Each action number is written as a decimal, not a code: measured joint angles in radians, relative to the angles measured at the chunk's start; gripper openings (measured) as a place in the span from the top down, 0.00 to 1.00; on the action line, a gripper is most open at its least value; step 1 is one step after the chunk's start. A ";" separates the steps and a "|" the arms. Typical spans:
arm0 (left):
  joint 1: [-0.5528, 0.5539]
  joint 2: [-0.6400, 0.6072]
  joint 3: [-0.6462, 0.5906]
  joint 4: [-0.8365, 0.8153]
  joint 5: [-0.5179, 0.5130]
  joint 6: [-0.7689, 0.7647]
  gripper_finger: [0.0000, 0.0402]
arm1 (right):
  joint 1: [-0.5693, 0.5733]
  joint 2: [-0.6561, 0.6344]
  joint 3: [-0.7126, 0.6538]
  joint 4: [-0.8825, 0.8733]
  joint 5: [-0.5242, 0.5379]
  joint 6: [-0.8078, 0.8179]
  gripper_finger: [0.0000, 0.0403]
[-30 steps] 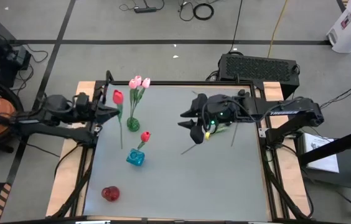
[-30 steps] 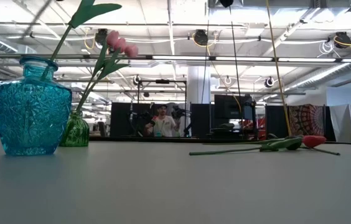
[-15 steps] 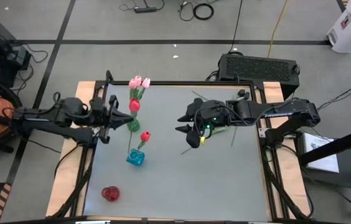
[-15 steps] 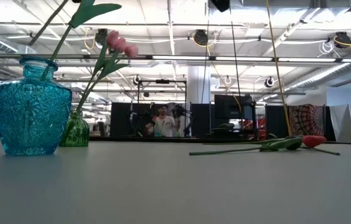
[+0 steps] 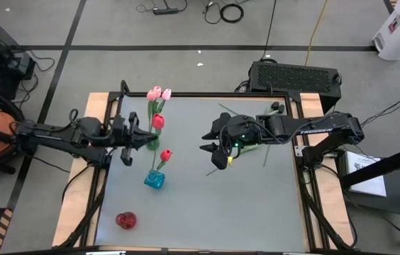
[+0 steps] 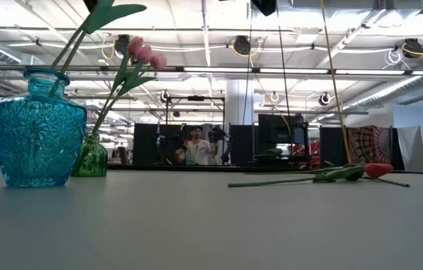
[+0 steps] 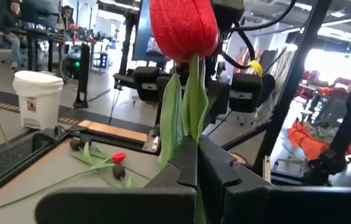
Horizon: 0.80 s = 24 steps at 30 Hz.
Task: Sort flowers into vase by color
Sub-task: Put the left red flower into the blue vase
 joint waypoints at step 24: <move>-0.052 0.000 -0.083 -0.035 -0.013 -0.080 0.94 | 0.000 0.000 0.000 0.000 0.000 0.023 0.58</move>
